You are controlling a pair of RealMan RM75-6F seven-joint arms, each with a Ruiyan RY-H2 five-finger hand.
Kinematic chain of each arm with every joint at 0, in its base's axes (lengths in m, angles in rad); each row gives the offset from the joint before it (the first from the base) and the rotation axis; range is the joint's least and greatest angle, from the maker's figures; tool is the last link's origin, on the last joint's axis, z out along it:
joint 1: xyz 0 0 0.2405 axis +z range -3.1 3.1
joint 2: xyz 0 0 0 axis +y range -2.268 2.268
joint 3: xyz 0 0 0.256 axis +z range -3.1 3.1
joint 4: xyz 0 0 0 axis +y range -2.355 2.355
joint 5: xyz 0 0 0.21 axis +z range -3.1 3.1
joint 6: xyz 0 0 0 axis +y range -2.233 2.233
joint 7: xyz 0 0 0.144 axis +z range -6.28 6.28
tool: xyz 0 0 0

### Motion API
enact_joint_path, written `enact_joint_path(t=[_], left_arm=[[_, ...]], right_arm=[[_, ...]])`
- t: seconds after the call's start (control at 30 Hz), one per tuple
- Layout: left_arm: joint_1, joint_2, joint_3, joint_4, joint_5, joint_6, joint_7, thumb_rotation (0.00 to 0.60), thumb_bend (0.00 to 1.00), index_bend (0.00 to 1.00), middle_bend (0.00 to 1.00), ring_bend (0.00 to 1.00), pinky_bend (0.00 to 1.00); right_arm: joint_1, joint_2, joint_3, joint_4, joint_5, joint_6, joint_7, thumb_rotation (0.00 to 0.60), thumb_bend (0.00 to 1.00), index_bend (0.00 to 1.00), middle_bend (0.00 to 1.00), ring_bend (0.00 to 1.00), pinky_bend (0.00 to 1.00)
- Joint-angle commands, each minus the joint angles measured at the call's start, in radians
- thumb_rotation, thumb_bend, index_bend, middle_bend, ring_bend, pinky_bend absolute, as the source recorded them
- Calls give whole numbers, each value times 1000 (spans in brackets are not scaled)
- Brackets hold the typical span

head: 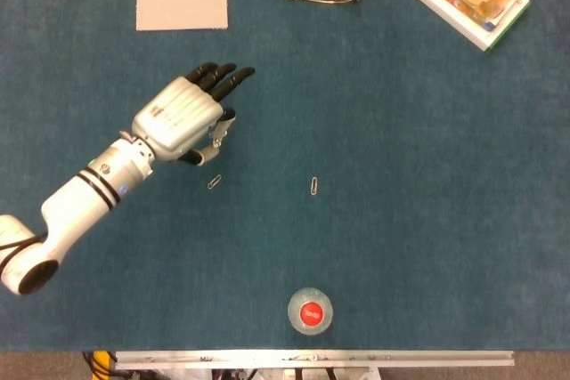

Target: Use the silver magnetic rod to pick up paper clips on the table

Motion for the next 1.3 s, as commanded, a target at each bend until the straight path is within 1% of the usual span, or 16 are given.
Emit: enact_joint_path(t=[0.03, 0.23, 0.43, 0.9, 1.3], left_arm=[[14, 34, 19, -49, 17, 2, -21, 600, 271, 579, 0, 0, 99], [31, 62, 47, -108, 60, 16, -26, 600, 272, 579, 0, 0, 99], [44, 56, 59, -125, 78, 22, -17, 600, 272, 579, 0, 0, 99], [69, 1, 76, -54, 65, -6, -49, 600, 271, 579, 0, 0, 99], [82, 7, 73, -29, 74, 5, -77, 600, 272, 581, 0, 0, 99]], right_arm=[[-3, 2, -2, -3, -1, 1, 0, 600, 0, 243, 85, 0, 61], [-9, 4, -8, -3, -1, 1, 6, 600, 0, 243, 85, 0, 61], [-15, 4, -14, -1, -2, 1, 12, 600, 0, 243, 85, 0, 61], [-15, -4, -17, 15, 7, -15, 15, 600, 0, 243, 84, 0, 61], [-12, -9, -17, 15, 10, -19, 8, 600, 0, 242, 84, 0, 61]])
